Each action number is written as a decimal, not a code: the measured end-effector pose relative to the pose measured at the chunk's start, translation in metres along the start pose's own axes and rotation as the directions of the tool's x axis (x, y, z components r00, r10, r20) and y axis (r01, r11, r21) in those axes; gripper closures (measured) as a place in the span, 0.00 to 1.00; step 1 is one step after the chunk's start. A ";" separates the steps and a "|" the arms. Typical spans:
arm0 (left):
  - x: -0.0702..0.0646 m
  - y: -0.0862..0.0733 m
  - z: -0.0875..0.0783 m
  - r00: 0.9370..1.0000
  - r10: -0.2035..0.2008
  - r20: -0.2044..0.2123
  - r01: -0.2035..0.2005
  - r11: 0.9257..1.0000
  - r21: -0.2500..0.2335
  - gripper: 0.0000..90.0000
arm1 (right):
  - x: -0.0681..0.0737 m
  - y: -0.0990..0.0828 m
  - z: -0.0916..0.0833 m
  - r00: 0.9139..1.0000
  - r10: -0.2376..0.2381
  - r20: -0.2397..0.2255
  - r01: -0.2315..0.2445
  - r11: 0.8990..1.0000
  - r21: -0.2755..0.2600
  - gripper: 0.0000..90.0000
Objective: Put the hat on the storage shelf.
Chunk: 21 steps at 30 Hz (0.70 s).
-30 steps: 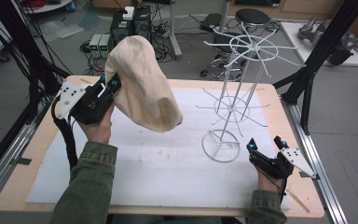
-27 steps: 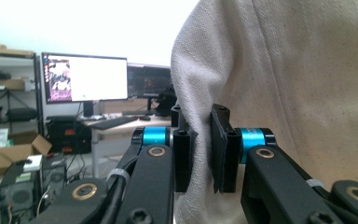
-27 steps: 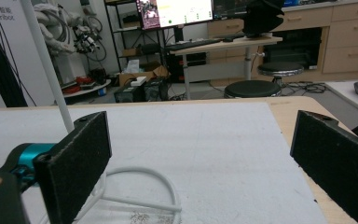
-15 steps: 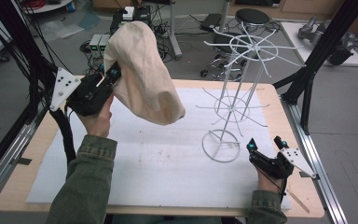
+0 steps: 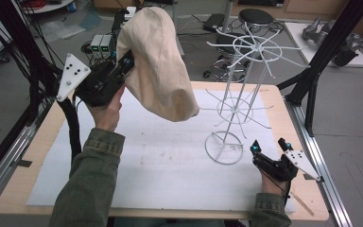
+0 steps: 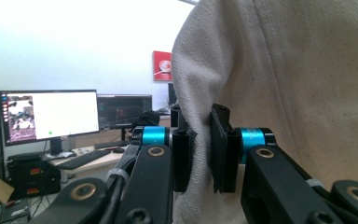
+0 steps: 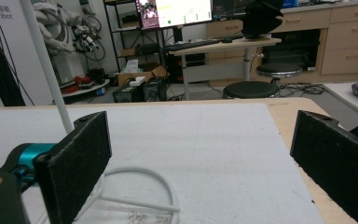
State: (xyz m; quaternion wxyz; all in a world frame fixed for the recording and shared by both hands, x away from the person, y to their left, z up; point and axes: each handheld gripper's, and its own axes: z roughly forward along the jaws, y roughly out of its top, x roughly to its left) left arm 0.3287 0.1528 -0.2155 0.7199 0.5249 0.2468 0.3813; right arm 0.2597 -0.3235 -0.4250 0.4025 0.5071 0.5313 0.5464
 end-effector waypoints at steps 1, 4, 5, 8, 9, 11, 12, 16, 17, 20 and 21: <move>0.000 0.001 0.002 1.000 -0.005 0.005 0.005 1.000 -0.002 0.89 | 0.000 0.000 0.000 1.000 0.000 -0.002 0.000 1.000 0.000 0.05; -0.002 0.003 0.008 1.000 -0.022 0.022 0.022 1.000 -0.018 0.89 | 0.000 0.000 0.000 1.000 0.003 -0.002 -0.003 1.000 -0.001 0.05; -0.003 0.003 0.010 0.999 -0.022 0.028 0.022 1.000 -0.019 0.89 | -0.001 0.000 0.000 1.000 0.002 -0.002 -0.002 1.000 0.001 0.05; -0.008 0.006 0.017 0.999 -0.014 0.043 0.015 1.000 -0.023 0.89 | -0.001 0.000 0.000 1.000 0.004 -0.003 -0.004 1.000 0.002 0.05; -0.008 0.006 0.017 0.999 -0.014 0.043 0.015 1.000 -0.023 0.89 | 0.000 0.000 0.000 1.000 0.008 -0.003 -0.008 1.000 0.004 0.05; -0.012 0.009 0.024 0.998 -0.010 0.060 0.011 1.000 -0.026 0.89 | 0.000 0.000 0.000 1.000 0.008 -0.004 -0.008 1.000 0.004 0.05; -0.013 0.010 0.026 0.998 -0.012 0.062 0.014 1.000 -0.027 0.89 | 0.000 0.000 0.000 1.000 0.009 -0.005 -0.009 1.000 0.002 0.05; -0.016 0.015 0.037 0.996 -0.016 0.083 0.018 0.999 -0.028 0.89 | -0.001 0.000 0.000 1.000 0.003 -0.005 -0.003 1.000 0.001 0.05; -0.016 0.016 0.040 0.996 -0.016 0.084 0.018 1.000 -0.021 0.89 | -0.001 0.000 0.000 1.000 0.003 -0.006 -0.003 1.000 0.001 0.05; -0.018 0.017 0.048 0.996 -0.019 0.092 0.020 1.000 -0.016 0.89 | -0.001 0.000 0.000 1.000 0.005 -0.006 -0.005 1.000 0.002 0.05; -0.018 0.017 0.050 0.995 -0.017 0.094 0.018 1.000 -0.015 0.89 | -0.001 0.000 0.000 1.000 0.005 -0.006 -0.005 1.000 0.002 0.05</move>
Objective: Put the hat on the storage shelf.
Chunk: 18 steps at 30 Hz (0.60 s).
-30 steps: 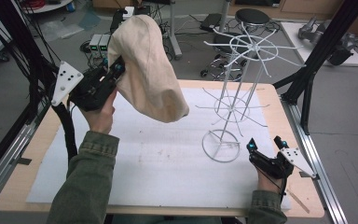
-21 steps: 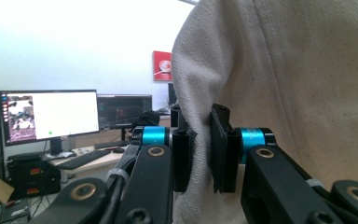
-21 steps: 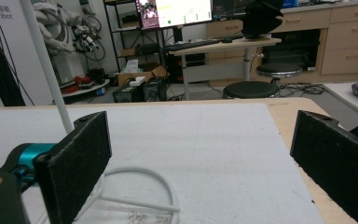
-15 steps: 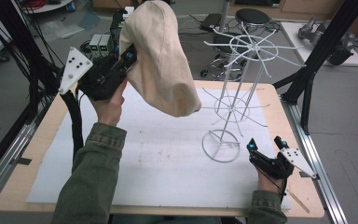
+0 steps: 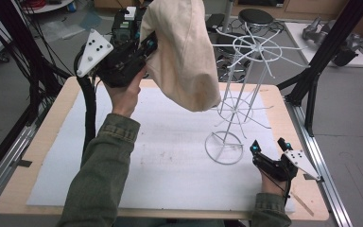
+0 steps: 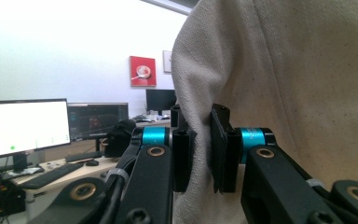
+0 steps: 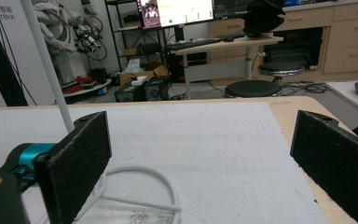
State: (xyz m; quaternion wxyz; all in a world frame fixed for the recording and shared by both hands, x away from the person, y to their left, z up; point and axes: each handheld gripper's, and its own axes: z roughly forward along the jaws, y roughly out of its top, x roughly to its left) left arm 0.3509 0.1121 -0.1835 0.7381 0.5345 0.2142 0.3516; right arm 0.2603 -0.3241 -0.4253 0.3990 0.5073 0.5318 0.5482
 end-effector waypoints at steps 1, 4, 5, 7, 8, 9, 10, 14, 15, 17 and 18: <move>0.000 0.000 0.000 1.000 0.000 0.000 0.000 1.000 0.000 0.89 | 0.000 0.000 0.000 1.000 0.001 0.000 -0.001 1.000 0.002 0.05; -0.004 -0.001 0.010 1.000 -0.002 0.019 0.002 1.000 0.005 0.89 | 0.000 0.000 0.000 1.000 0.001 0.000 -0.001 1.000 -0.001 0.05; -0.004 -0.002 0.012 1.000 -0.002 0.022 0.001 1.000 0.005 0.89 | 0.000 0.000 0.000 1.000 0.002 0.001 -0.002 1.000 -0.002 0.05; -0.006 -0.001 0.016 0.999 0.003 0.036 -0.003 1.000 0.008 0.89 | 0.000 0.000 0.000 1.000 0.002 0.000 -0.002 1.000 -0.002 0.05; -0.006 -0.001 0.016 0.999 0.003 0.036 -0.003 1.000 0.008 0.89 | 0.000 0.000 0.000 1.000 0.002 0.000 -0.002 1.000 -0.002 0.05; -0.006 0.000 0.019 0.999 0.003 0.046 -0.004 1.000 0.011 0.89 | 0.000 0.000 0.000 1.000 0.001 -0.001 -0.001 1.000 -0.001 0.05; -0.008 0.000 0.023 0.998 0.003 0.059 -0.004 1.000 0.016 0.89 | -0.001 0.000 0.000 1.000 -0.002 -0.001 0.002 1.000 -0.002 0.05; -0.011 -0.001 0.030 0.996 0.004 0.085 -0.006 1.000 0.031 0.89 | -0.001 0.000 0.000 1.000 -0.001 -0.003 0.001 1.000 -0.002 0.05; -0.013 -0.002 0.034 0.995 0.009 0.100 -0.014 0.999 0.045 0.89 | 0.000 0.000 0.000 1.000 0.001 -0.002 -0.001 1.000 -0.001 0.05; -0.014 -0.004 0.036 0.993 0.011 0.118 -0.018 0.998 0.058 0.89 | 0.000 0.000 0.000 1.000 0.004 -0.001 -0.004 1.000 0.001 0.05; -0.014 -0.005 0.037 0.992 0.012 0.127 -0.021 0.998 0.065 0.89 | 0.000 0.000 0.000 1.000 0.002 -0.003 -0.002 1.000 0.001 0.05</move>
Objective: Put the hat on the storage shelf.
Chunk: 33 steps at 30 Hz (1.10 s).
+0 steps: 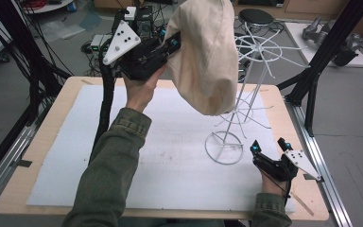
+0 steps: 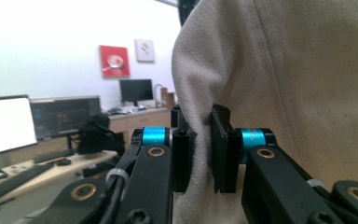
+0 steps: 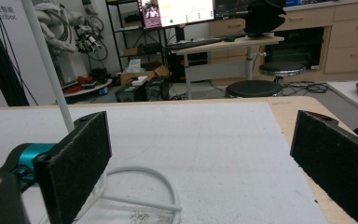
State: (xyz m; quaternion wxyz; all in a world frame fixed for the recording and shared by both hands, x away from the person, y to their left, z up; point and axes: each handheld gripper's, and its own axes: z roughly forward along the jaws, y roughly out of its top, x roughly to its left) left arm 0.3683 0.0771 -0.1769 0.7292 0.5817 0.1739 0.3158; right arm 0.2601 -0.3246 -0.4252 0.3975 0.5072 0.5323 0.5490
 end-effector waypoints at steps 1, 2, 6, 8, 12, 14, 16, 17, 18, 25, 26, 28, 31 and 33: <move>0.000 -0.001 0.001 1.000 0.004 0.008 -0.004 1.000 0.007 0.89 | 0.000 0.000 0.000 1.000 0.003 0.000 -0.003 1.000 0.002 0.05; 0.000 -0.002 0.002 1.000 0.007 0.019 -0.007 1.000 0.015 0.89 | 0.000 0.000 0.000 1.000 -0.002 0.000 0.002 1.000 -0.001 0.05; 0.000 -0.007 0.007 0.999 0.015 0.035 -0.017 0.998 0.056 0.89 | 0.000 0.000 0.001 1.000 -0.001 -0.003 0.001 1.000 -0.005 0.05; 0.001 -0.008 0.011 0.999 0.012 0.052 -0.016 0.998 0.065 0.89 | 0.000 0.000 0.001 1.000 -0.002 -0.004 0.002 1.000 -0.002 0.05; -0.002 -0.010 0.017 0.995 0.038 0.097 -0.049 0.992 0.116 0.89 | 0.000 0.000 0.001 1.000 -0.001 -0.004 0.001 1.000 0.000 0.05; -0.005 -0.011 0.019 0.992 0.059 0.112 -0.074 0.988 0.137 0.89 | 0.000 0.000 0.001 1.000 -0.001 -0.004 0.001 1.000 0.000 0.05; -0.010 -0.014 0.021 0.988 0.087 0.126 -0.107 0.980 0.165 0.89 | 0.000 0.000 0.001 1.000 -0.001 -0.003 0.001 1.000 -0.001 0.05; -0.009 -0.014 0.021 0.987 0.081 0.136 -0.103 0.980 0.169 0.89 | 0.000 0.000 0.001 1.000 -0.001 -0.004 0.001 1.000 -0.001 0.05; -0.009 -0.013 0.020 0.987 0.084 0.138 -0.107 0.979 0.172 0.89 | 0.000 0.000 0.000 1.000 -0.002 -0.005 0.002 1.000 -0.001 0.05; -0.005 -0.013 0.016 0.981 0.128 0.142 -0.158 0.962 0.223 0.89 | 0.000 0.000 0.001 1.000 -0.005 -0.005 0.005 1.000 -0.004 0.05; -0.006 -0.013 0.015 0.981 0.132 0.143 -0.162 0.961 0.223 0.88 | 0.000 0.000 0.001 1.000 -0.005 -0.005 0.005 1.000 -0.004 0.05; -0.008 -0.013 0.015 0.978 0.149 0.147 -0.180 0.958 0.222 0.86 | 0.000 0.000 0.001 1.000 -0.001 -0.003 0.001 1.000 -0.006 0.05; -0.009 -0.012 0.014 0.975 0.155 0.158 -0.190 0.954 0.232 0.81 | 0.000 0.000 0.000 1.000 0.000 -0.002 0.000 1.000 -0.005 0.05; -0.009 -0.013 0.014 0.976 0.150 0.159 -0.186 0.952 0.242 0.77 | 0.001 0.000 0.000 1.000 0.003 -0.002 -0.003 1.000 -0.002 0.05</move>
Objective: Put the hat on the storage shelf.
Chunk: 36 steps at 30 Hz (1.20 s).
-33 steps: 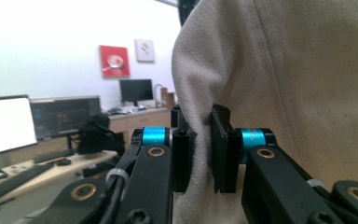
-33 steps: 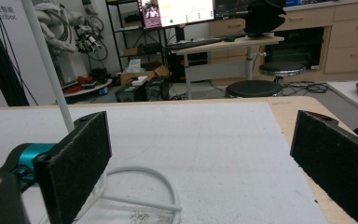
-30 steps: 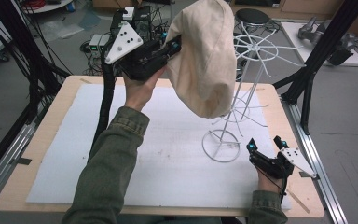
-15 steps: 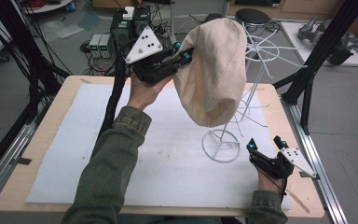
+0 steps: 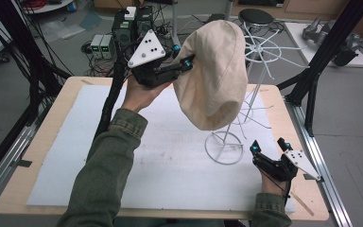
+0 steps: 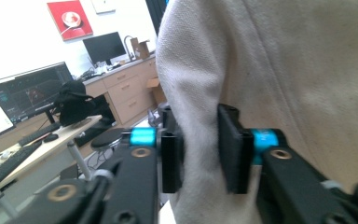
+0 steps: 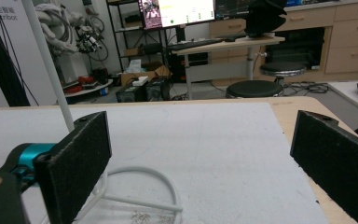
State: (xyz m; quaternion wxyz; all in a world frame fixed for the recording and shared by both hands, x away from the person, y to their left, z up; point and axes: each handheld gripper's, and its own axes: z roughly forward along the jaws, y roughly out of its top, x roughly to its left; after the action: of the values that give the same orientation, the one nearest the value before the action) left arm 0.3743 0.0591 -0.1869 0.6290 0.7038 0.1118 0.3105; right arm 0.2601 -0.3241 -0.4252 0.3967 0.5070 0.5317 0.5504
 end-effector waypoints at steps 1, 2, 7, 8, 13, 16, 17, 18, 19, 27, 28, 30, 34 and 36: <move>0.000 0.000 0.000 1.000 0.000 0.000 0.000 1.000 0.000 0.74 | 0.000 0.000 0.000 1.000 0.000 0.000 0.000 1.000 0.000 0.05; 0.000 -0.001 0.000 1.000 -0.003 -0.001 0.003 1.000 0.004 0.73 | 0.000 0.000 0.000 1.000 0.000 0.000 0.000 1.000 0.000 0.05; 0.003 -0.004 0.000 0.999 -0.039 -0.001 0.039 0.999 0.003 0.60 | 0.000 0.000 0.000 1.000 0.003 -0.001 -0.003 1.000 -0.001 0.05; 0.004 -0.005 -0.001 0.999 -0.050 0.001 0.050 0.999 -0.004 0.60 | 0.000 0.000 0.000 1.000 0.003 -0.001 -0.003 1.000 -0.001 0.05; 0.009 -0.012 -0.007 0.995 -0.097 -0.019 0.097 0.995 -0.027 0.50 | 0.000 0.000 0.000 1.000 0.000 -0.001 0.000 1.000 0.000 0.05; 0.013 -0.014 -0.010 0.993 -0.115 -0.025 0.114 0.993 -0.039 0.46 | 0.000 0.000 0.000 1.000 -0.001 0.001 0.001 1.000 0.000 0.05; 0.014 -0.015 -0.011 0.992 -0.124 -0.024 0.123 0.991 -0.048 0.46 | 0.000 0.000 0.000 1.000 -0.002 0.001 0.002 1.000 -0.001 0.05; 0.015 -0.015 -0.013 0.992 -0.125 -0.029 0.124 0.991 -0.051 0.45 | -0.001 0.000 0.000 1.000 -0.004 0.002 0.004 1.000 -0.001 0.05; 0.016 -0.015 -0.015 0.991 -0.130 -0.042 0.127 0.990 -0.063 0.44 | -0.001 0.000 0.000 1.000 -0.003 0.001 0.003 1.000 0.000 0.05; 0.018 -0.014 -0.021 0.987 -0.147 -0.064 0.141 0.986 -0.087 0.40 | 0.000 0.000 0.000 1.000 0.001 0.001 -0.001 1.000 0.002 0.05; 0.018 -0.014 -0.021 0.987 -0.147 -0.064 0.141 0.986 -0.087 0.39 | 0.000 0.000 0.000 1.000 -0.001 0.001 0.001 1.000 0.001 0.05; 0.019 -0.014 -0.025 0.987 -0.150 -0.064 0.143 0.984 -0.105 0.37 | -0.001 0.000 0.000 1.000 -0.004 0.000 0.004 1.000 -0.001 0.05; 0.020 -0.016 -0.032 0.984 -0.170 -0.059 0.159 0.975 -0.155 0.35 | 0.000 0.000 0.000 1.000 -0.003 0.001 0.003 1.000 0.001 0.05; 0.021 -0.017 -0.035 0.982 -0.181 -0.060 0.169 0.971 -0.171 0.35 | 0.000 0.000 0.001 1.000 -0.003 0.000 0.003 1.000 -0.002 0.05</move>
State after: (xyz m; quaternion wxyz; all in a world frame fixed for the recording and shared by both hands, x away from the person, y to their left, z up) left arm 0.3748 0.1020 -0.1962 0.7053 0.6246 0.1710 0.2883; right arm 0.2607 -0.3242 -0.4255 0.3979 0.5059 0.5319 0.5503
